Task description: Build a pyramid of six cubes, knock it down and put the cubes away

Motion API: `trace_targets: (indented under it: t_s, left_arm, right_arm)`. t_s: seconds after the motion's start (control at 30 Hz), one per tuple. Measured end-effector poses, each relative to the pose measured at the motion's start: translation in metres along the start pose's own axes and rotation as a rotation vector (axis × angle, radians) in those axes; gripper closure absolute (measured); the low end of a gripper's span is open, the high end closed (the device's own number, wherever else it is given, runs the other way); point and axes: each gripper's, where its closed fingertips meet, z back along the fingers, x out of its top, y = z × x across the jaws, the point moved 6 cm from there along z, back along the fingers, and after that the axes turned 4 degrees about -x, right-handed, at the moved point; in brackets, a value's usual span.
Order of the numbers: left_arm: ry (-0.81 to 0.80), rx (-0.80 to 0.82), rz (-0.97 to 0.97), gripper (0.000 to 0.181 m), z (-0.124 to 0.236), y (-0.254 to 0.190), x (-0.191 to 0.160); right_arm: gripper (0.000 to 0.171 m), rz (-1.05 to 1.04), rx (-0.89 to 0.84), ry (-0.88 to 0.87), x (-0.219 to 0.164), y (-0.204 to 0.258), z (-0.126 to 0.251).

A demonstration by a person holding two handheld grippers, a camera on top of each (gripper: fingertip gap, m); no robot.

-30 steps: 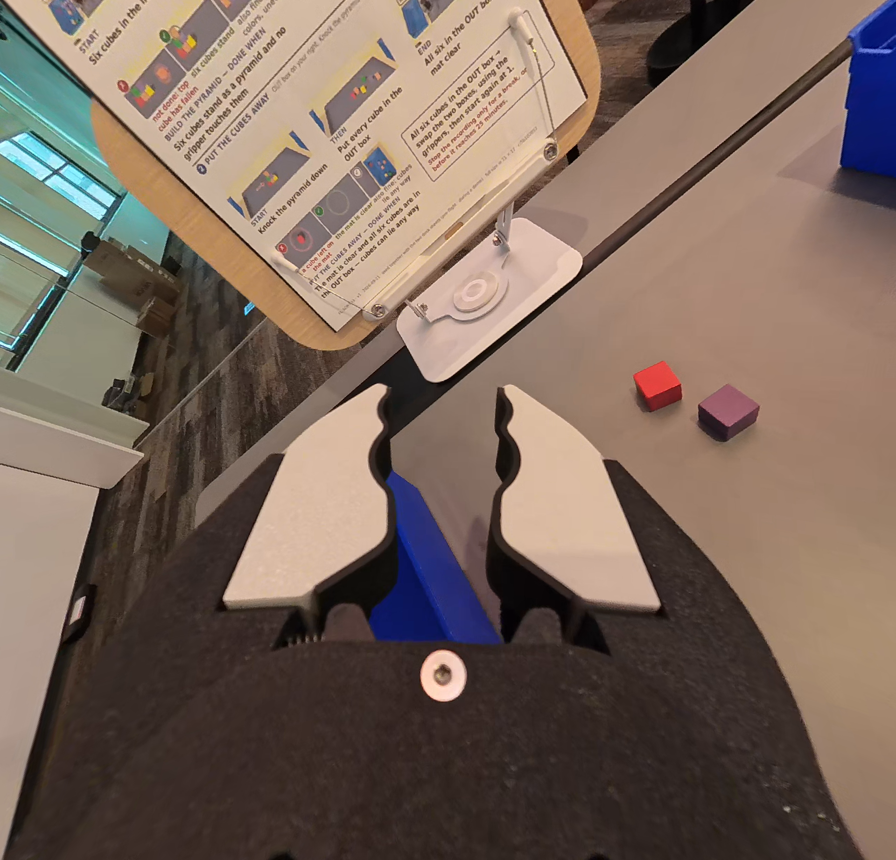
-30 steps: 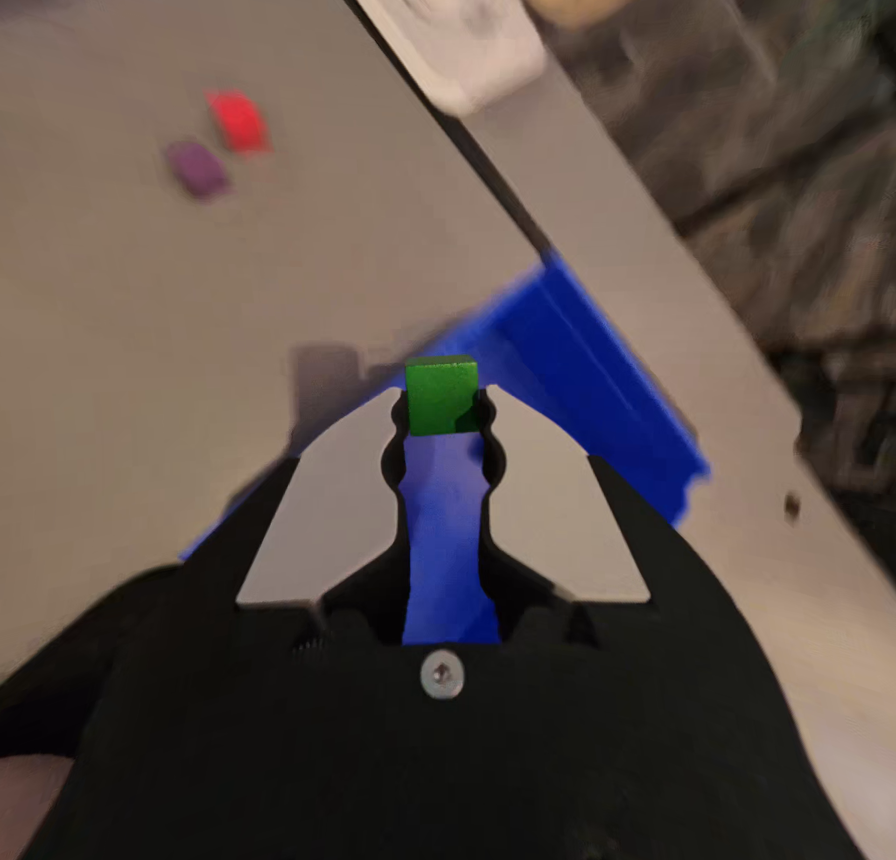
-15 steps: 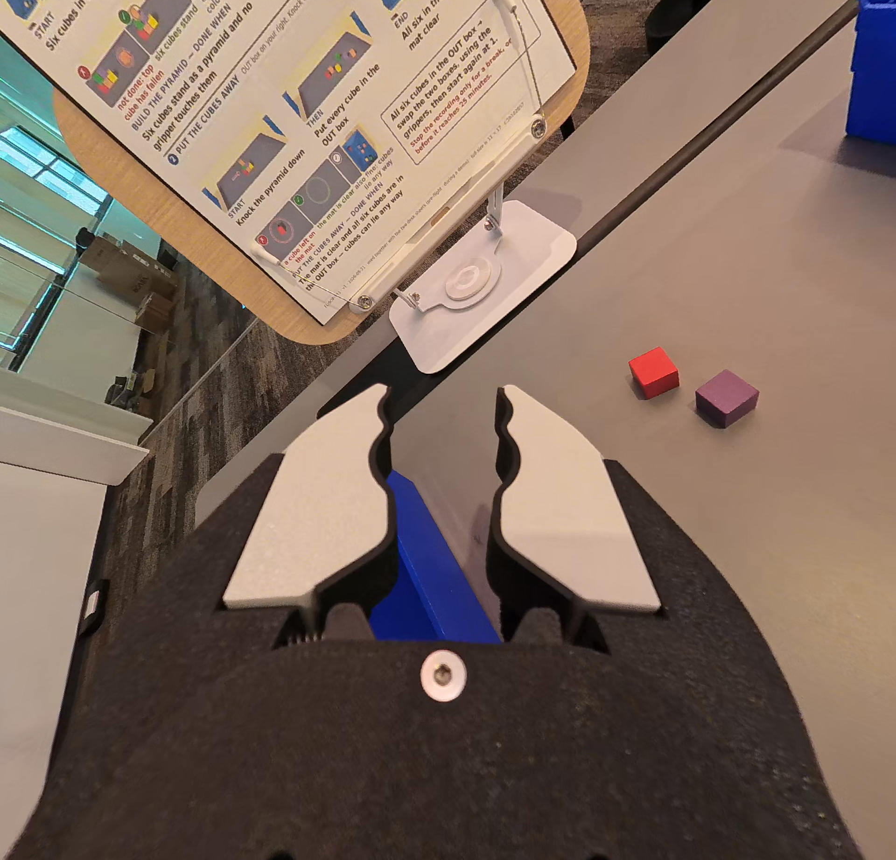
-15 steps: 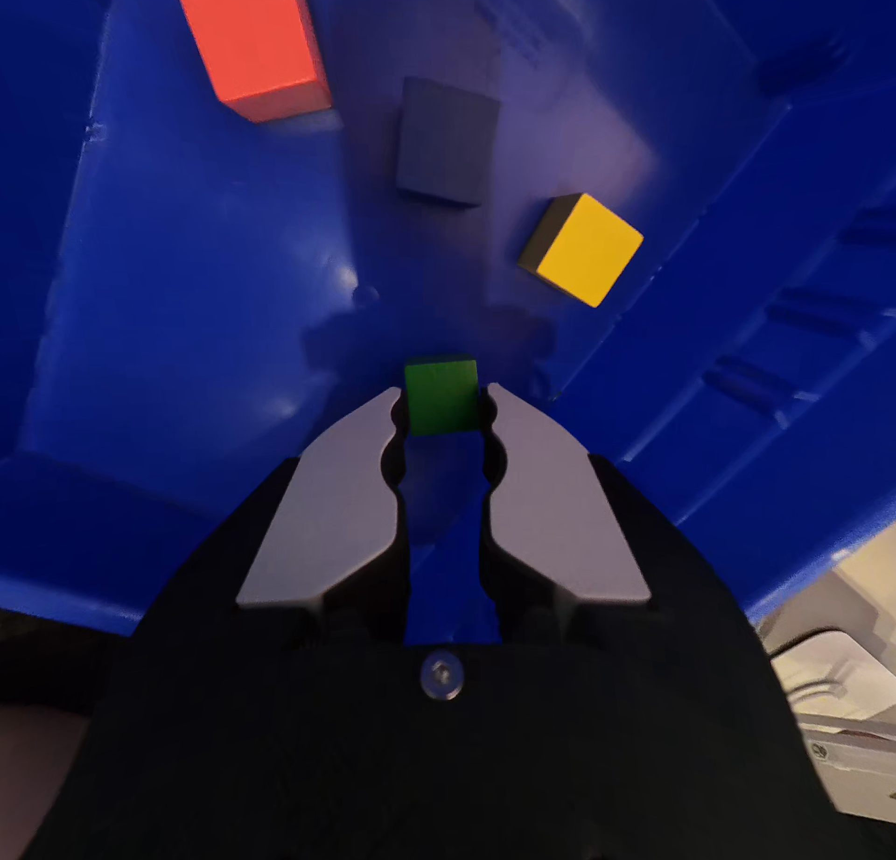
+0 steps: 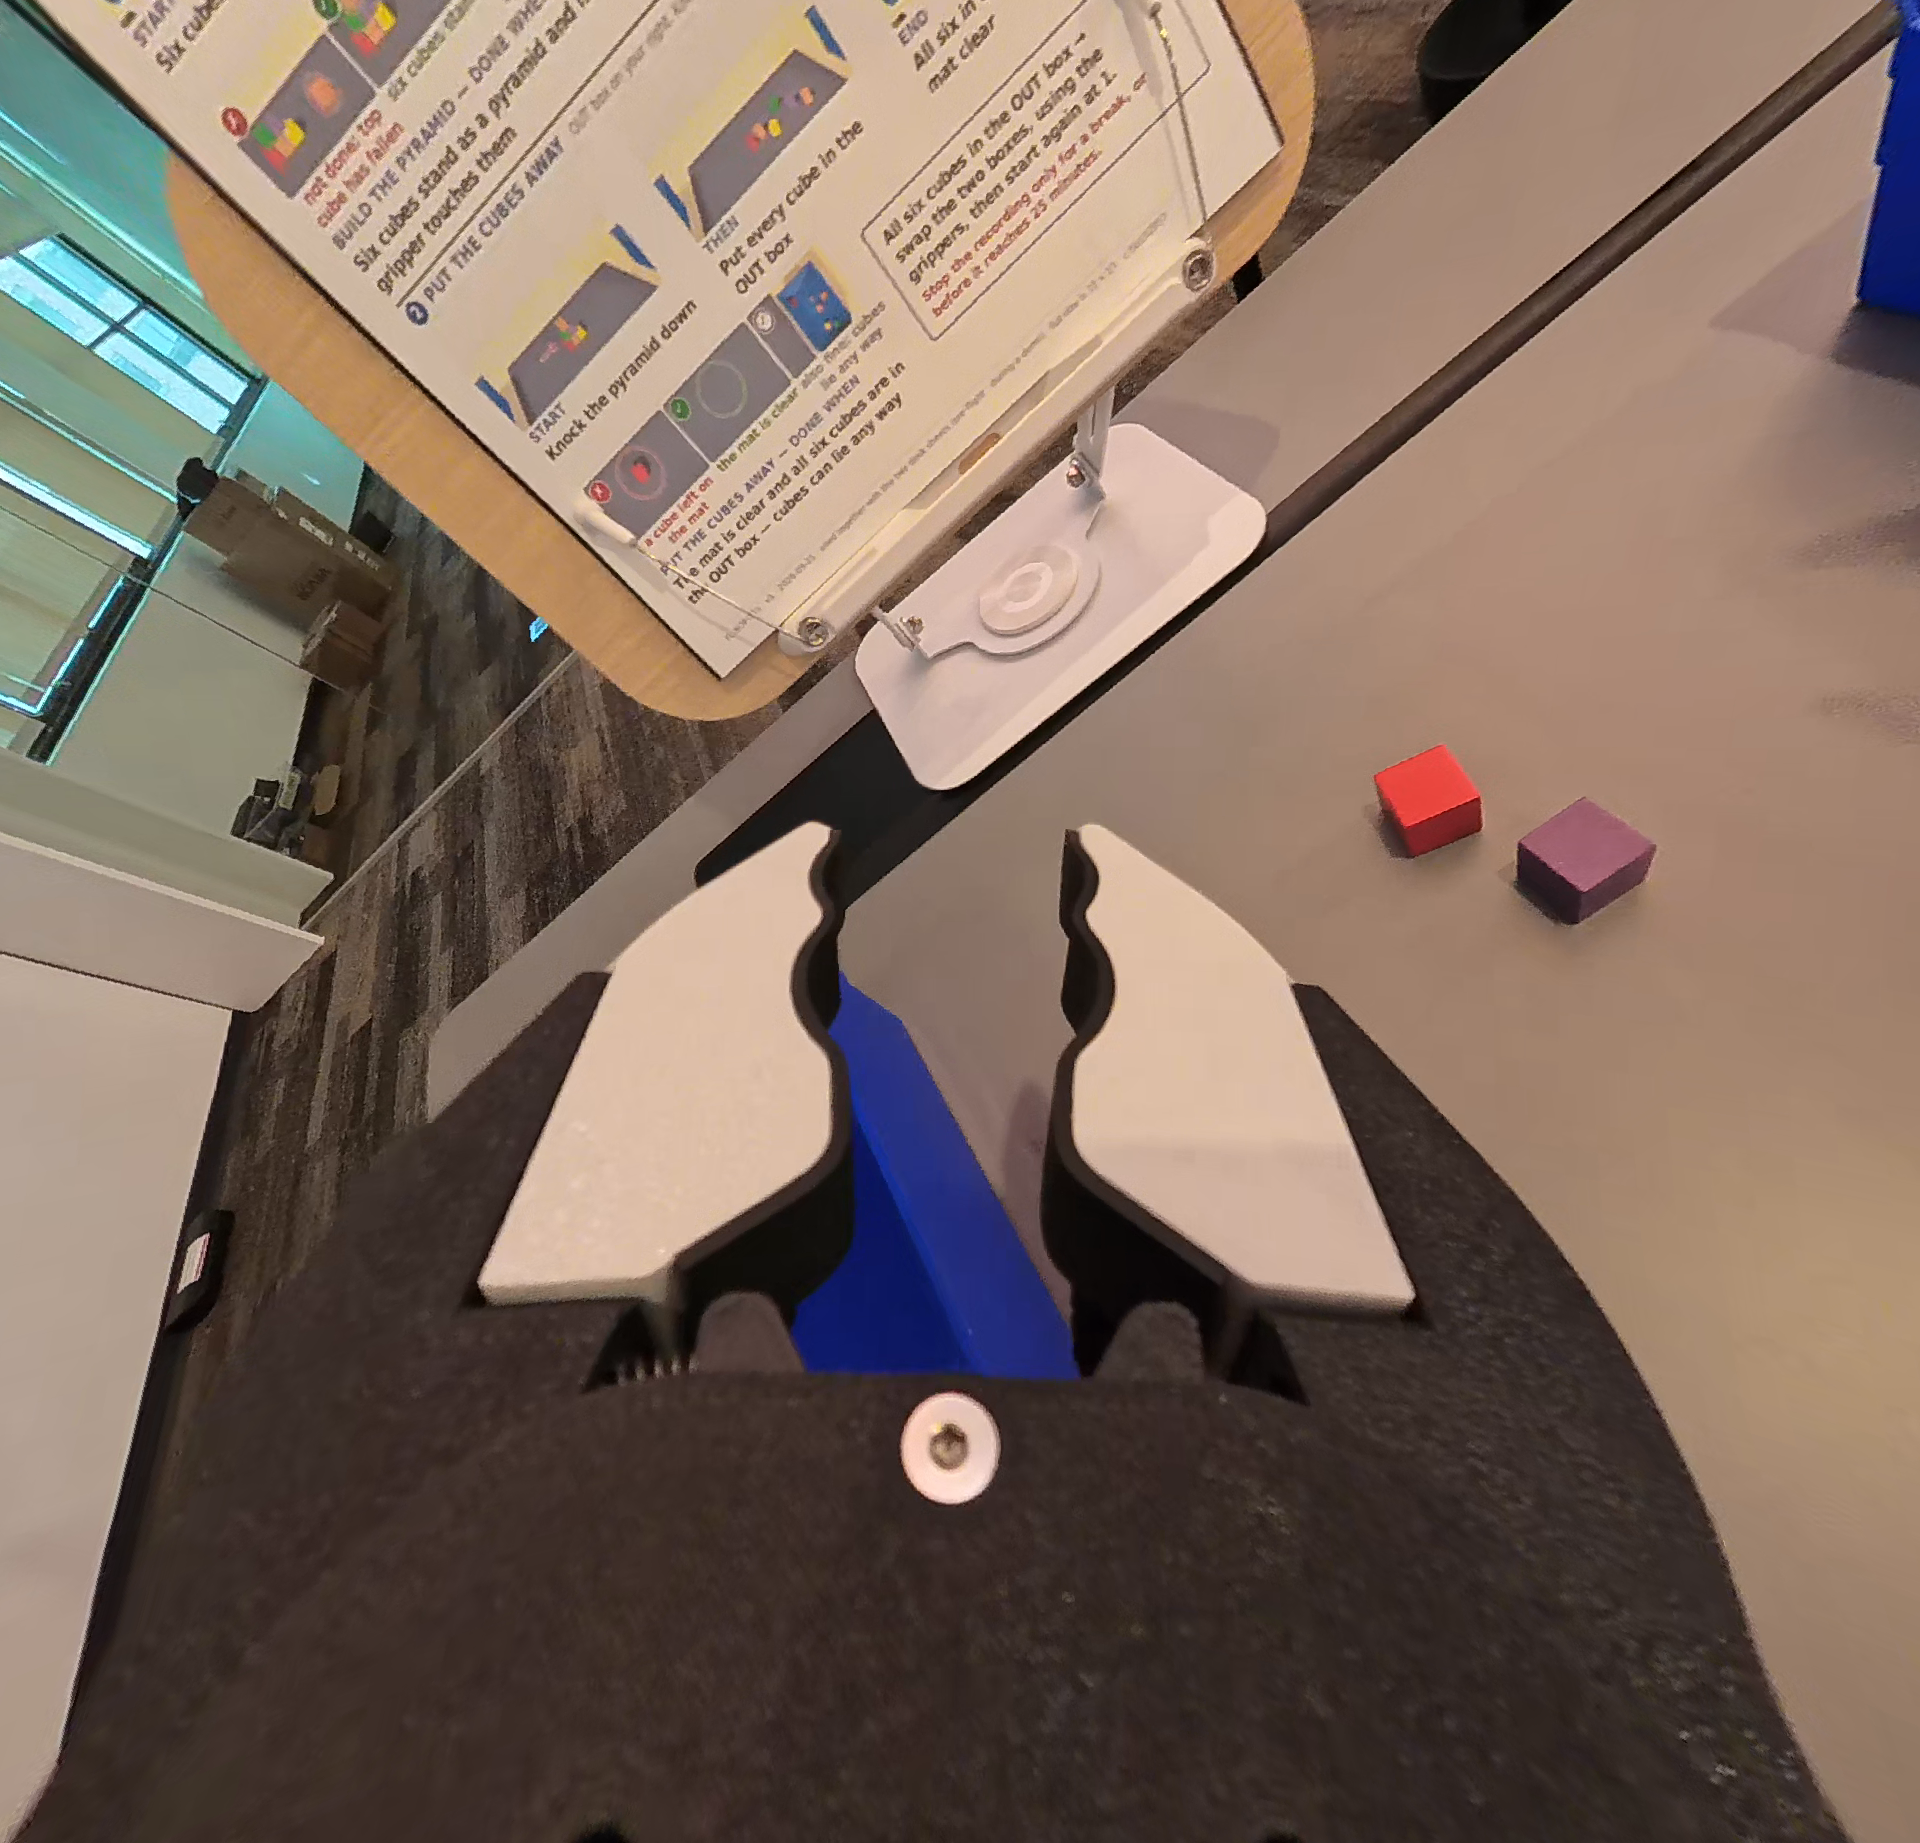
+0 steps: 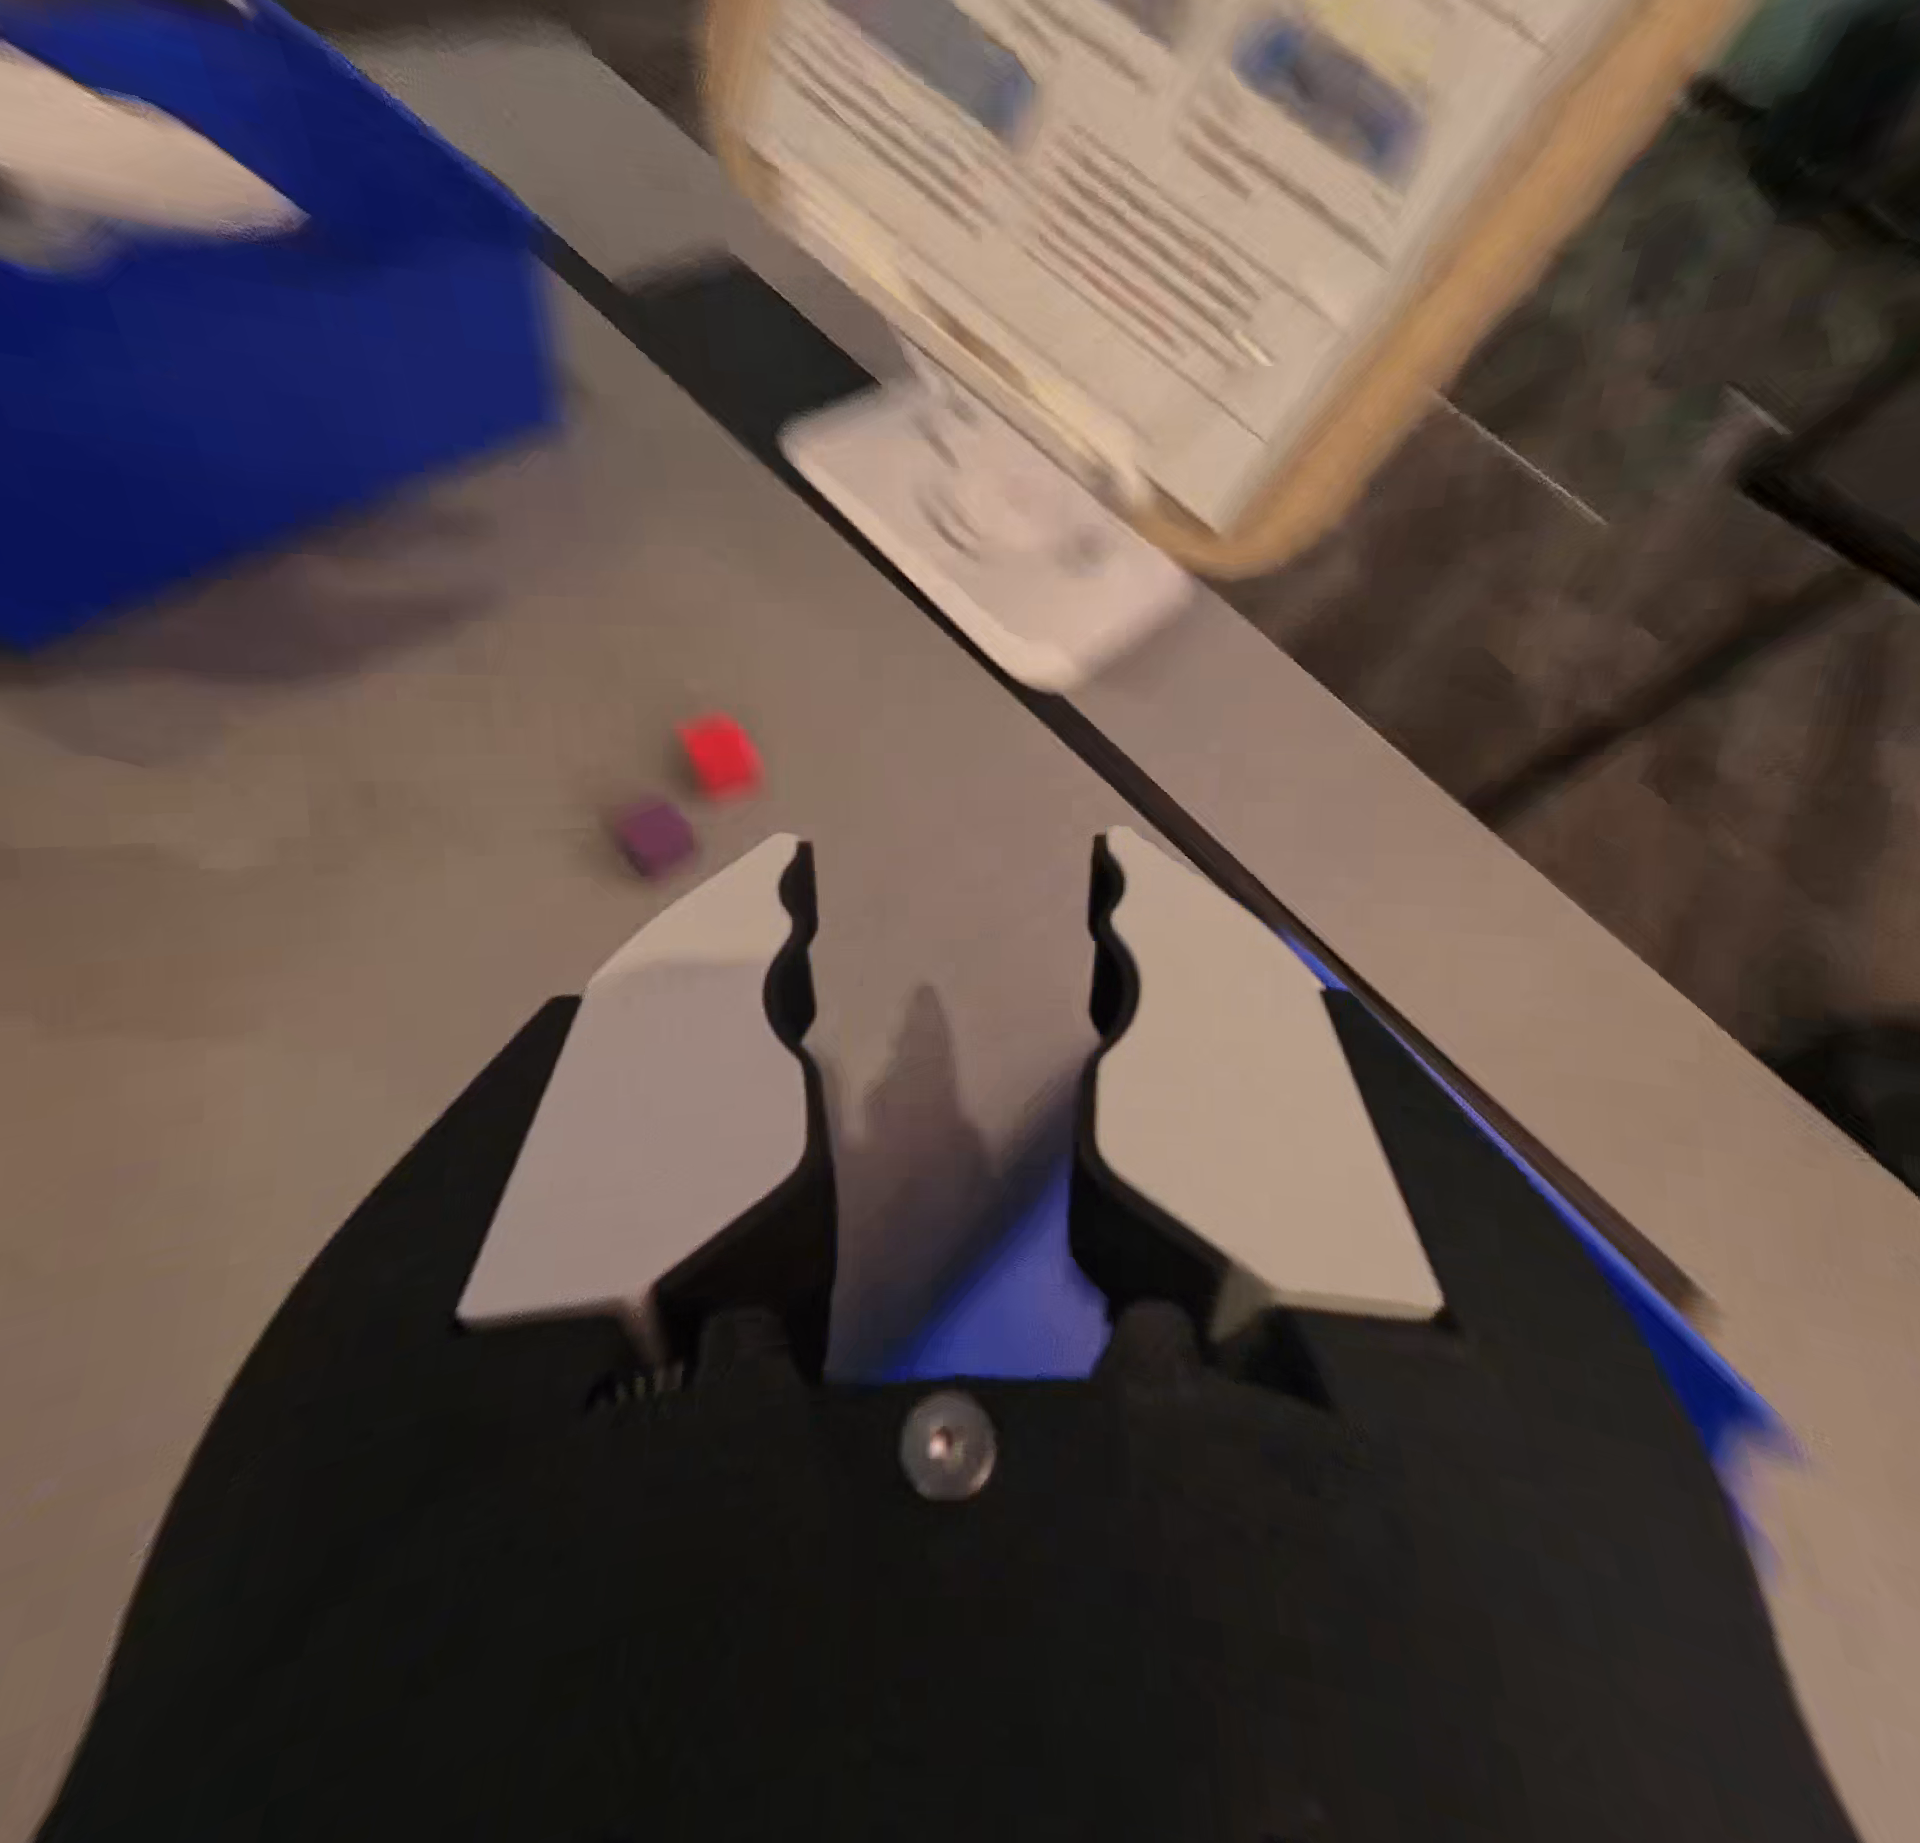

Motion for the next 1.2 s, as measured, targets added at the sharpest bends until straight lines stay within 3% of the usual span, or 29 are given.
trace_targets:
  t_s: [0.07,0.13,0.27,0.33,0.4,0.5,0.63,0.93,1.1,1.2]
  left_arm:
    - [0.008,0.008,0.015,0.142,0.0,0.005,-0.003]
    - [0.011,0.016,0.031,0.141,0.002,0.011,-0.005]
    - [0.008,0.027,0.053,0.142,0.005,0.018,-0.006]
    - [0.001,0.026,0.045,0.141,0.006,0.018,-0.006]
    - [-0.001,0.028,0.041,0.141,0.007,0.018,-0.005]
    - [-0.003,0.021,0.036,0.142,0.006,0.016,-0.004]
    - [0.015,0.007,0.024,0.141,0.002,0.013,-0.005]
    - [0.032,-0.008,0.005,0.141,-0.002,0.006,-0.006]
    - [0.029,-0.008,0.007,0.141,-0.002,0.007,-0.005]
    - [0.038,-0.01,0.006,0.141,-0.002,0.007,-0.007]
  right_arm:
    - [0.117,-0.036,0.165,-0.07,0.017,0.044,-0.035]
    - [0.114,-0.044,0.257,0.015,0.01,0.079,-0.075]
    - [0.114,-0.014,0.235,0.246,-0.031,0.114,-0.138]
    - [0.116,0.123,0.254,0.311,-0.047,0.121,-0.153]
    - [0.12,0.239,0.262,0.314,-0.057,0.122,-0.157]
    - [0.127,0.239,0.361,0.315,-0.068,0.13,-0.164]
    - [0.13,0.351,0.294,0.39,-0.081,0.124,-0.175]
    - [0.14,0.307,0.389,0.391,-0.086,0.128,-0.186]
    - [0.142,0.261,0.41,0.377,-0.064,0.123,-0.161]
    - [0.142,0.304,0.281,0.292,-0.022,0.097,-0.112]
